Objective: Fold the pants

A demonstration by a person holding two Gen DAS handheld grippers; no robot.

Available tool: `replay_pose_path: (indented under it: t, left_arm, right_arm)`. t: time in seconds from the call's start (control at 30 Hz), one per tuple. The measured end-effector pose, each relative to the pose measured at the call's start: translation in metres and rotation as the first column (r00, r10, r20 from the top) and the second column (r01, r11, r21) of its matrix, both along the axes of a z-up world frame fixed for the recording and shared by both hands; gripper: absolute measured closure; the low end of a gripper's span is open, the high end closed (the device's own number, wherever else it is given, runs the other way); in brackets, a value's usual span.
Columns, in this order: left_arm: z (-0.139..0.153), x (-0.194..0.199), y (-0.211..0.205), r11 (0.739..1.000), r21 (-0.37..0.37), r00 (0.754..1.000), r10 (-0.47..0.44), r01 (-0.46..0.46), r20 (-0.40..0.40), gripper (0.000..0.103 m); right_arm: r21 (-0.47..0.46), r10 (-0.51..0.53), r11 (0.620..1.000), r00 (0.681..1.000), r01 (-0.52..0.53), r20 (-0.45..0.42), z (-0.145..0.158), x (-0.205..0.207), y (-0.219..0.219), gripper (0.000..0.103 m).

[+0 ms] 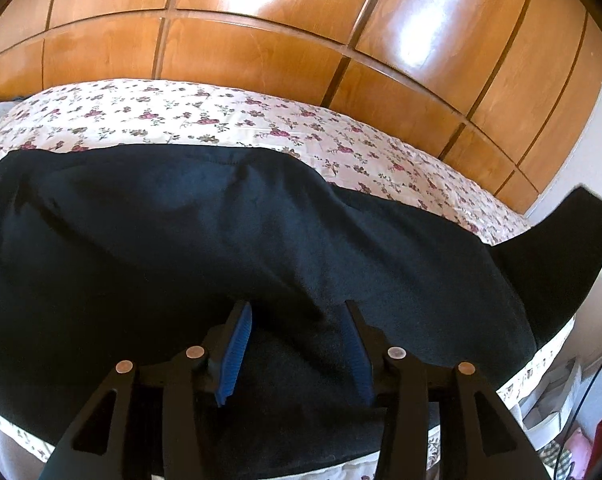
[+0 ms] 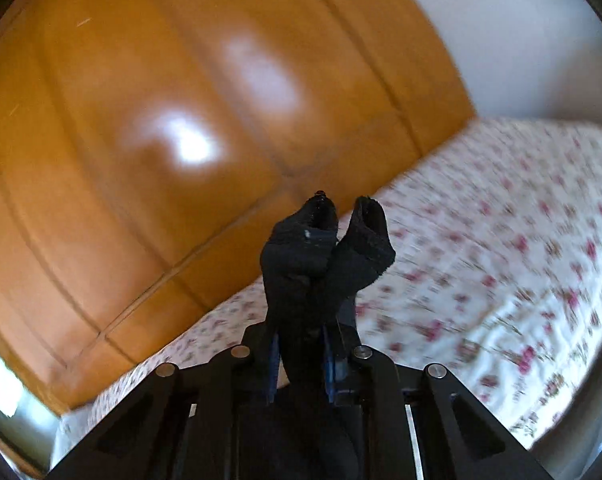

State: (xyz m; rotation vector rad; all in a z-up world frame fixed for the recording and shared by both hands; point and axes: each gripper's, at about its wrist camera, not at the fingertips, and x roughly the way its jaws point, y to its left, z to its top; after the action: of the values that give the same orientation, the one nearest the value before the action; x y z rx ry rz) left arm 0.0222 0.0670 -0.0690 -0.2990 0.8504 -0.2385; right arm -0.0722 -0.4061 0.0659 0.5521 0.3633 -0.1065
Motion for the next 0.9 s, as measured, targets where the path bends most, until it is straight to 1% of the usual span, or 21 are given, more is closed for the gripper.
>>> replay_pose_path:
  t: [0.1, 0.23, 0.27, 0.37, 0.5, 0.57, 0.67, 0.87, 0.9]
  left_arm:
    - [-0.002, -0.003, 0.008, 0.999, -0.041, 1.0, 0.024, -0.024, -0.015, 0.056]
    - [0.0, -0.011, 0.018, 0.995, -0.09, 0.999, 0.049, -0.05, -0.012, 0.056]
    - [0.001, -0.012, 0.019, 0.994, -0.096, 0.999, 0.052, -0.052, -0.009, 0.055]
    - [0.005, -0.019, 0.026, 0.992, -0.116, 0.998, 0.056, -0.055, -0.001, 0.055]
    - [0.008, -0.027, 0.037, 0.986, -0.148, 0.997, 0.082, -0.079, 0.011, 0.055]
    - [0.009, -0.03, 0.043, 0.982, -0.166, 0.995, 0.097, -0.094, 0.012, 0.055]
    - [0.008, -0.033, 0.052, 0.975, -0.191, 0.993, 0.116, -0.113, 0.008, 0.055]
    - [0.007, -0.037, 0.06, 0.966, -0.227, 0.992, 0.126, -0.121, 0.009, 0.055]
    - [0.007, -0.037, 0.06, 0.965, -0.233, 0.992, 0.126, -0.12, 0.01, 0.055]
  right_arm:
    - [-0.059, 0.085, 0.995, 0.996, -0.084, 0.027, 0.015, 0.007, 0.043, 0.085]
    - [-0.117, 0.196, 0.975, 0.98, -0.191, 0.027, 0.017, 0.018, 0.094, 0.085]
    - [-0.124, 0.232, 0.966, 0.973, -0.227, 0.022, 0.015, 0.021, 0.108, 0.085]
    - [-0.105, 0.31, 0.946, 0.951, -0.308, 0.0, 0.006, 0.029, 0.138, 0.085]
    - [-0.109, 0.413, 0.903, 0.91, -0.415, -0.042, -0.013, 0.038, 0.182, 0.085]
    - [-0.133, 0.466, 0.871, 0.881, -0.474, -0.088, -0.026, 0.044, 0.208, 0.085]
    - [-0.157, 0.515, 0.83, 0.843, -0.535, -0.155, -0.052, 0.052, 0.232, 0.085]
    - [-0.156, 0.576, 0.764, 0.77, -0.627, -0.273, -0.1, 0.054, 0.268, 0.085]
    - [-0.153, 0.585, 0.754, 0.759, -0.639, -0.287, -0.108, 0.054, 0.271, 0.082]
